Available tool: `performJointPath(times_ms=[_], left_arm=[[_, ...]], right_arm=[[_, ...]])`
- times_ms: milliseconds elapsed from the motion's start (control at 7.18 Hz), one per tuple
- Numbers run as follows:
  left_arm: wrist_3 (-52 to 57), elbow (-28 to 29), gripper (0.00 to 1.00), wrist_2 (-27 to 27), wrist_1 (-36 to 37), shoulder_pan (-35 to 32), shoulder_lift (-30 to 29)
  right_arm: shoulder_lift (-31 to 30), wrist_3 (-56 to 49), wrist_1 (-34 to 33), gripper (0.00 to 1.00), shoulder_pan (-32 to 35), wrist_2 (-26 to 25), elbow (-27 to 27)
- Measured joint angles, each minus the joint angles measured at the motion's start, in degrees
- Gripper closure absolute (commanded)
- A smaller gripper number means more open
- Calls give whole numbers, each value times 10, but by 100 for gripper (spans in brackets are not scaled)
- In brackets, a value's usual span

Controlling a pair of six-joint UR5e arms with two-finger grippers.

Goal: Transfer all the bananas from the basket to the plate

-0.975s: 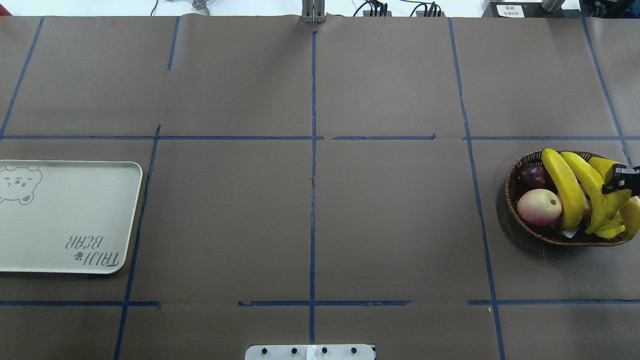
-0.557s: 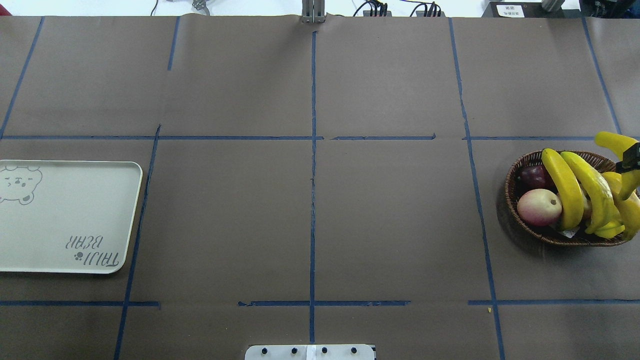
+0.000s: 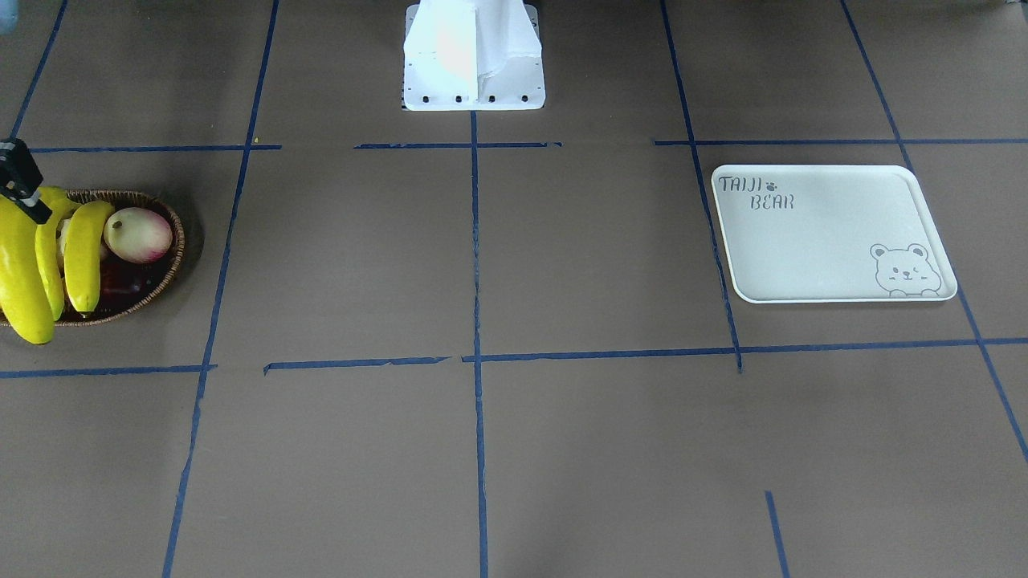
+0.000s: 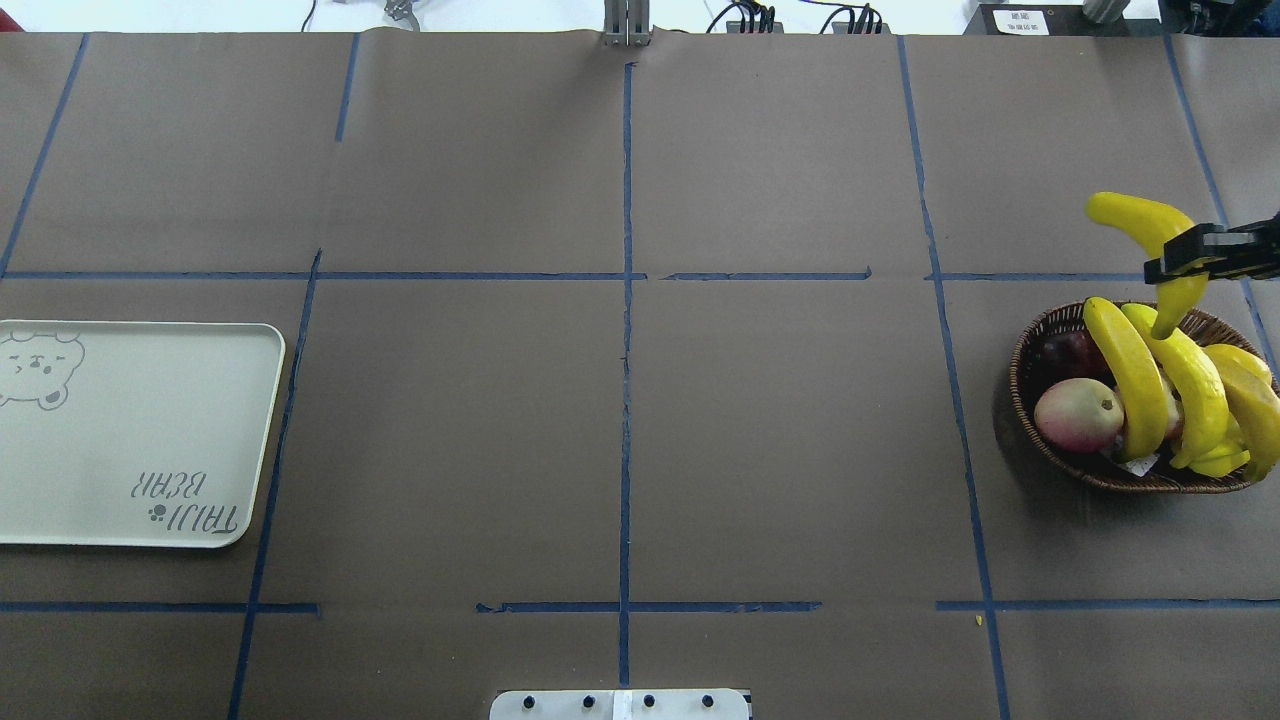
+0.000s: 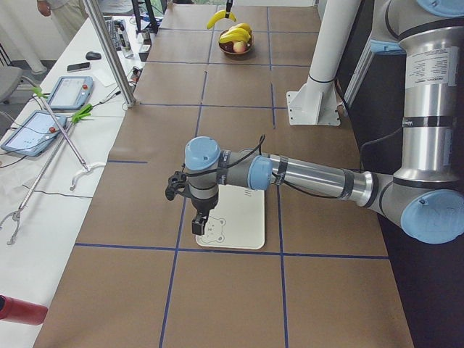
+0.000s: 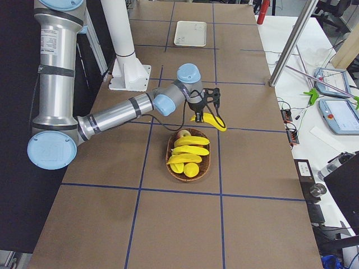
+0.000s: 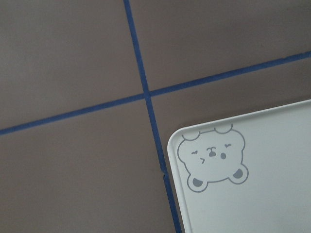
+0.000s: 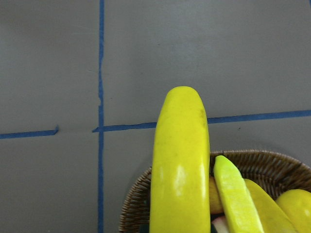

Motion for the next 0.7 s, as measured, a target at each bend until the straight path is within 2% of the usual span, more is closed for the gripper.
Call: performJointPath(times_ms=[278, 418, 696], left_arm=[[-75, -4, 0, -47, -28, 28, -17], [-166, -4, 0, -73, -55, 47, -29], [-350, -8, 0, -114, -138, 92, -54]], right_arm=[[43, 29, 25, 100, -45, 4, -5], [58, 60, 62, 100, -66, 7, -10], [96, 181, 179, 100, -119, 0, -34]])
